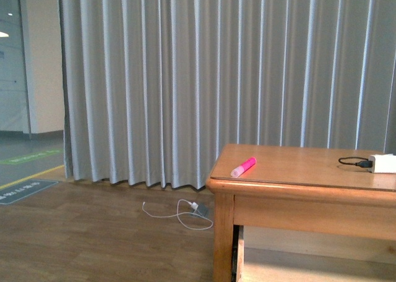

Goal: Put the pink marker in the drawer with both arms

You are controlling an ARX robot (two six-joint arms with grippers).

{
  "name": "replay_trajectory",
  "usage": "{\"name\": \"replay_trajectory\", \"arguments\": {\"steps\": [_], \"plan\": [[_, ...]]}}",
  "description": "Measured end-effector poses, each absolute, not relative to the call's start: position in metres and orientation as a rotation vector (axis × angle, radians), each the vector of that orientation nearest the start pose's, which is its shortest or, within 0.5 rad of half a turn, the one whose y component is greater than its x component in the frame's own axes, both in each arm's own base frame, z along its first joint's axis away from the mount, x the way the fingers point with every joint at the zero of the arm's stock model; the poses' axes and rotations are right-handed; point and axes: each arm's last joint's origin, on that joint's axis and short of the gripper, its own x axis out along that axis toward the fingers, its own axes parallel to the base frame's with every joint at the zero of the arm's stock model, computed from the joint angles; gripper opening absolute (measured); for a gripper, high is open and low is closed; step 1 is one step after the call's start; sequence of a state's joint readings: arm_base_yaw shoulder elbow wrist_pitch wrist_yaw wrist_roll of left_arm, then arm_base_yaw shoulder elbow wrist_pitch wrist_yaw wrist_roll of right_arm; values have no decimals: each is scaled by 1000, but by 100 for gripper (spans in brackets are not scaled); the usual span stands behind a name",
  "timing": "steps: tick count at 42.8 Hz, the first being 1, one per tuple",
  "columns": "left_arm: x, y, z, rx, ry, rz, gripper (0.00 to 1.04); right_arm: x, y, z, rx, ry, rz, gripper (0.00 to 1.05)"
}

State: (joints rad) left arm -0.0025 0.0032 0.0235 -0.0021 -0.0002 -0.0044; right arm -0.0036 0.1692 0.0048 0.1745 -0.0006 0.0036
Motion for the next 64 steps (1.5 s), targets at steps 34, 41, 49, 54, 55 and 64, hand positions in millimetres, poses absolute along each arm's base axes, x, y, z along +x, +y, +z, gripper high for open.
{"name": "replay_trajectory", "arguments": {"steps": [34,41,49,54,55,64], "plan": [[229,-71,234,-118,160,-305,99,108,0,168,4,-10,-3,96],[299,-103,251,-87,183,-355,99,108,0,168,4,-10,-3,96],[355,-123,258,-71,219,-358,99,108,0,168,4,-10,-3,96],[386,-139,263,-65,210,-353,99,108,0,168,4,-10,-3,96],[391,-143,264,-64,207,-353,99,108,0,168,4,-10,-3,96],[436,-176,265,-45,216,-349,99,108,0,168,4,-10,-3,96]]}}
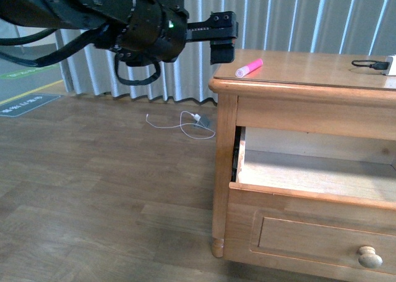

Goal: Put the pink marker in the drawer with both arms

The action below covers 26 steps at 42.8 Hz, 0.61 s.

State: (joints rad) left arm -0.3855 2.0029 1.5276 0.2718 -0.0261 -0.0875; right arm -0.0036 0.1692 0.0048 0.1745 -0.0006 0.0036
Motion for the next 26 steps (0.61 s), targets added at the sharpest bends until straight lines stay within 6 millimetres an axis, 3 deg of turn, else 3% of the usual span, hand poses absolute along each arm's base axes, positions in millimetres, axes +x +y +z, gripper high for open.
{"name": "replay_trajectory", "arguments": {"steps": [9,16,26], "plan": [[473,-218,260,-4,221,-395,99,108,0,168,4,-10,-3,96],[485,-239,261,11,217,-420,99,108,0,168,4,-10,-3,96],[496,-254,259,36,222,-435,99,108,0,168,4,-10,-3,96]]}}
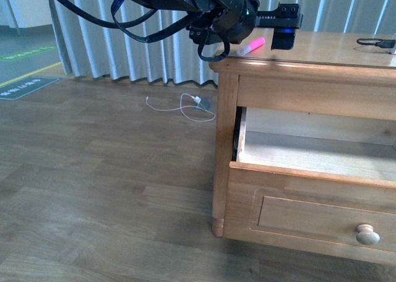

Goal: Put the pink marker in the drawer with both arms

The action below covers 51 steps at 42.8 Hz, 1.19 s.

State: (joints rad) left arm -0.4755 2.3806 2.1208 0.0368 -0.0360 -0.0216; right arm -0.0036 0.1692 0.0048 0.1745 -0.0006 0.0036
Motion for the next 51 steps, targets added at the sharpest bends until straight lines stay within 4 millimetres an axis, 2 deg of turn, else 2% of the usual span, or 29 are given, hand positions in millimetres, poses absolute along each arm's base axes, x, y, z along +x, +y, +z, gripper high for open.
{"name": "replay_trajectory", "arguments": {"steps": [12,30,33,38,47,51], "plan": [[503,-257,246,60,261,-418,99,108,0,168,4,-10,-3,96],[502,-257,245,78,280,-406,98,108,0,168,4,-10,-3,96],[502,-257,246,79,280,-397,85,108,0,168,4,-10,-3,96],[503,-256,247,82,291,-396,69,108,0,168,4,-10,-3,96],[503,-254,248,91,322,-389,26,108,0,168,4,-10,-3,96],[503,-253,248,91,324,-388,16,108,0,168,3,-10,-3,96]]}}
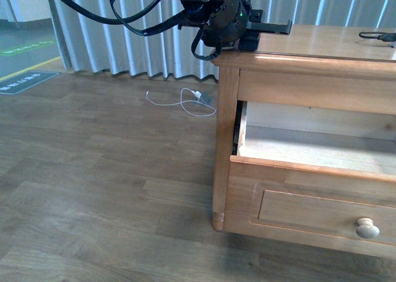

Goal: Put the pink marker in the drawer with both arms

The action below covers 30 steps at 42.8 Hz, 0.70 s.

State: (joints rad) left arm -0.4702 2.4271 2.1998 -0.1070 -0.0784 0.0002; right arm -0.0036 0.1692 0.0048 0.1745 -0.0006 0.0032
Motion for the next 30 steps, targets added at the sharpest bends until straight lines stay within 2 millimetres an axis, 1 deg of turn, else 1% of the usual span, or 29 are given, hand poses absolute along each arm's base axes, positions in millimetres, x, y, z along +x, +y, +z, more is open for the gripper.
{"name": "replay_trajectory", "arguments": {"steps": [2,8,14,18,20,22,25,30], "plan": [[503,-253,248,91,323,-388,15,108,0,168,4,-10,-3,96],[502,-250,247,86,305,-383,15,108,0,168,4,-10,-3,96],[492,-245,247,69,260,-389,15,108,0,168,4,-10,-3,96],[479,-240,252,60,228,-416,15,108,0,168,4,-10,-3,96],[470,-236,258,54,212,-435,14,108,0,168,4,-10,-3,96],[457,-231,269,46,187,-466,14,108,0,168,4,-10,-3,96],[442,-226,280,45,165,-505,14,108,0,168,4,-10,-3,96],[423,-221,291,58,142,-572,14,108,0,168,4,-10,-3,96]]}}
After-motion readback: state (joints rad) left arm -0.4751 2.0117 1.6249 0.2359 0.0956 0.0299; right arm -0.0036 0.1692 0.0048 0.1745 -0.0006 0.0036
